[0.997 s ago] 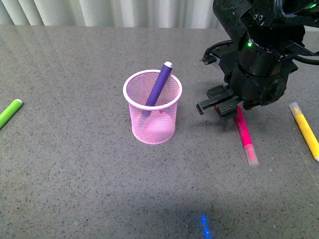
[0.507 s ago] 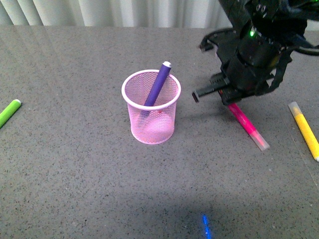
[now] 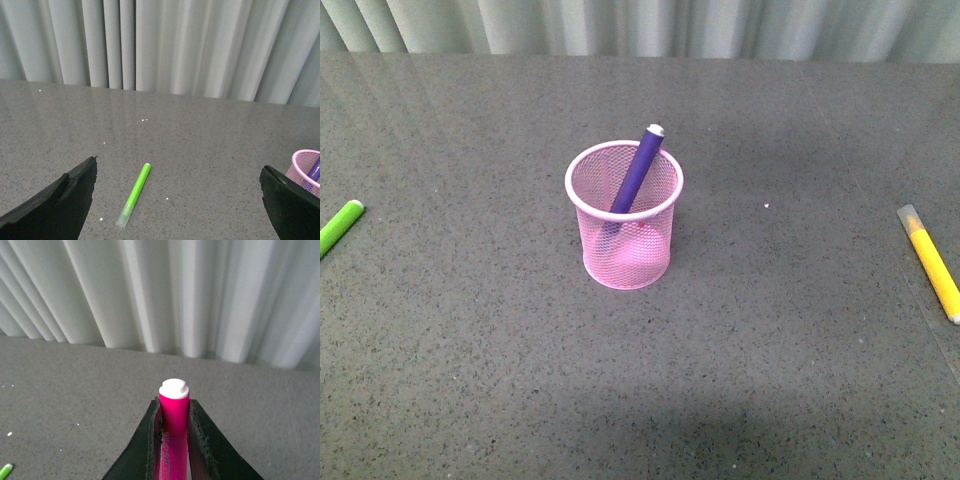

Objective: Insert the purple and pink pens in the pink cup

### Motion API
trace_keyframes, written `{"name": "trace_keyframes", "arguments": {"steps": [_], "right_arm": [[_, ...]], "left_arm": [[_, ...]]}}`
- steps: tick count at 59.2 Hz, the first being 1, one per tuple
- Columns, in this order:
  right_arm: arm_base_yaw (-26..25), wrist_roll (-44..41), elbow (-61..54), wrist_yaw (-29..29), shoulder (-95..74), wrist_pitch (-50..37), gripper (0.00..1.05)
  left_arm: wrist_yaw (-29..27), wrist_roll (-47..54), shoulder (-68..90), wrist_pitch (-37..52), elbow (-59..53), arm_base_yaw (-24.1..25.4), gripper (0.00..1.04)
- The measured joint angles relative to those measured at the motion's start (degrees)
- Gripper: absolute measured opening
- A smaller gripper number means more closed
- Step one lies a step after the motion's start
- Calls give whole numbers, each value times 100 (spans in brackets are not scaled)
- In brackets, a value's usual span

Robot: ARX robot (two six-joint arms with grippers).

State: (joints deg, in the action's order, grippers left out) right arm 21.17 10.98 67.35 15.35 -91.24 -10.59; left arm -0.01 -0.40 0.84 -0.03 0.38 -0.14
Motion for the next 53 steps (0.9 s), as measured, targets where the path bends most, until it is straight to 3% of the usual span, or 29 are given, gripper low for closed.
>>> {"name": "trace_keyframes", "arguments": {"steps": [8, 21, 53], "right_arm": [[208, 737, -518, 326, -254, -678, 8], [470, 1338, -754, 564, -321, -896, 8], [850, 2144, -1202, 1021, -931, -1963, 8]], "left_arm": [[0, 2, 0, 0, 0, 0, 97], [0, 2, 0, 0, 0, 0, 97], [0, 2, 0, 0, 0, 0, 97]]}}
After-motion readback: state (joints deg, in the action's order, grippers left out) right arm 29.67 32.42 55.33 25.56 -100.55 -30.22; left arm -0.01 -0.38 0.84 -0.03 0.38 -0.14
